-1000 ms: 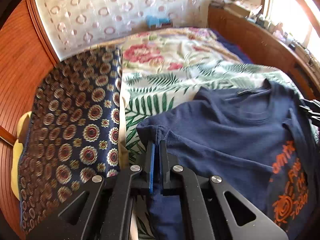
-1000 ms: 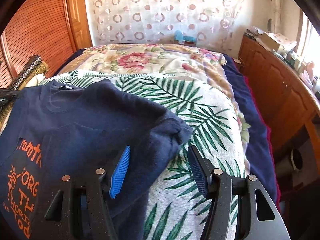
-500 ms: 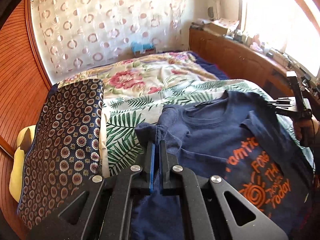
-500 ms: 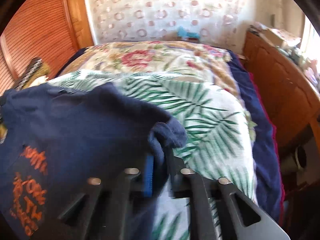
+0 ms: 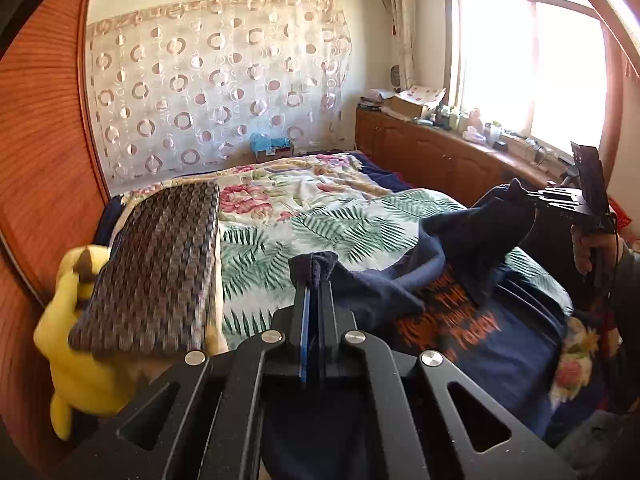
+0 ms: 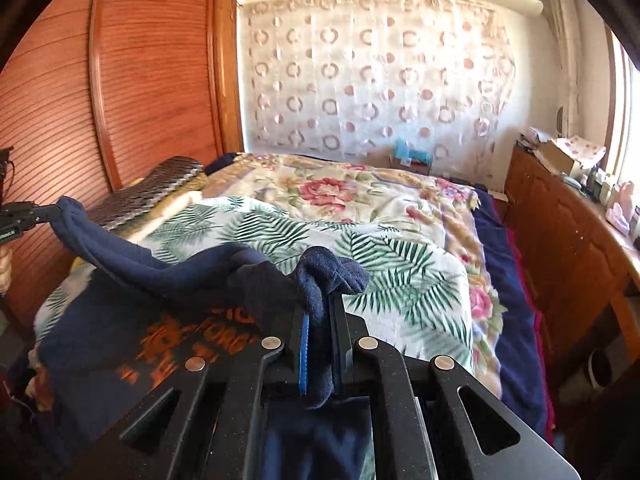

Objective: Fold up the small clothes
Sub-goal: 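Lift the hem with both tools and fold it toward the collar, release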

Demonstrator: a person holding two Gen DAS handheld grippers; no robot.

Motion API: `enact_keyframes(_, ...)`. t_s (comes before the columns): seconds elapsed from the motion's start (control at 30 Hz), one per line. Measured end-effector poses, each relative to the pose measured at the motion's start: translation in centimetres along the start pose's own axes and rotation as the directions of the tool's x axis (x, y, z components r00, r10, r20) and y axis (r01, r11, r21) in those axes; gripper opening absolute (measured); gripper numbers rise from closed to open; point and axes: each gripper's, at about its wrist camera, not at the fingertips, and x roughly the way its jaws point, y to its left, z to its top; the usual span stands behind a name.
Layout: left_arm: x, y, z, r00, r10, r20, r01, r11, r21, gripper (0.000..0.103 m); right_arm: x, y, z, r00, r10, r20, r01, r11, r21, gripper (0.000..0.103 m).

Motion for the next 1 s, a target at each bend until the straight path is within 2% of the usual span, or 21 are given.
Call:
enact_keyframes(0.07, -2.1, -0.3, -1.6, 1.0, -0.01, 0.016, 0.011, 1.0, -0.024, 0.004, -3.0, 0.2, -1.9, 1.0, 0.013, 0.014, -0.014, 1.0, 0.021, 0.008)
enact_keyframes(0.17, -4.1, -0.9, -3.8, 0.999, -0.02, 0.026, 0.021, 0.998, -0.054, 0.004, -6.5, 0.5, -5.0, 0.997, 0.075, 0.024, -0.077, 0.992, 0.097, 0.008)
enact_keyframes(0.23, -5.0, -0.9, -5.3, 0.999, -0.025, 0.03, 0.027, 0.997, -0.079, 0.004, -8.4, 0.9, -6.8, 0.997, 0.067, 0.024, -0.068, 0.995, 0.078, 0.008)
enact_keyframes(0.33, -6.2, -0.4, -7.0, 0.999, -0.038, 0.026, 0.041, 0.99, -0.133, 0.004, -11.1, 0.1, -9.0, 0.993, 0.118, 0.03, -0.121, 0.982, 0.148, 0.008)
enact_keyframes(0.47, -7.0, -0.1, -8.5, 1.0, -0.018, 0.012, 0.019, 0.987, -0.161, 0.004, -13.3, -1.0, -10.9, 0.997, 0.081, 0.002, -0.081, 0.984, 0.156, 0.008)
enact_keyframes(0.6, -6.1, 0.0, -10.0, 1.0, -0.012, -0.021, 0.008, 0.984, -0.18, 0.004, -15.1, 1.0, -11.2, 0.998, 0.047, -0.048, -0.041, 0.99, 0.132, 0.008)
enact_keyframes(0.8, -4.1, 0.0, -12.2, 0.996, 0.006, -0.091, -0.022, 0.985, -0.172, 0.004, -13.2, 3.6, -12.0, 0.987, 0.003, -0.163, 0.006, 0.999, 0.053, 0.008)
enact_keyframes(1.0, -4.0, -0.2, -12.5, 0.995, 0.023, -0.092, -0.037, 0.988, -0.152, 0.004, -11.8, 3.9, -10.7, 0.982, -0.013, -0.191, 0.023, 0.998, 0.054, 0.008)
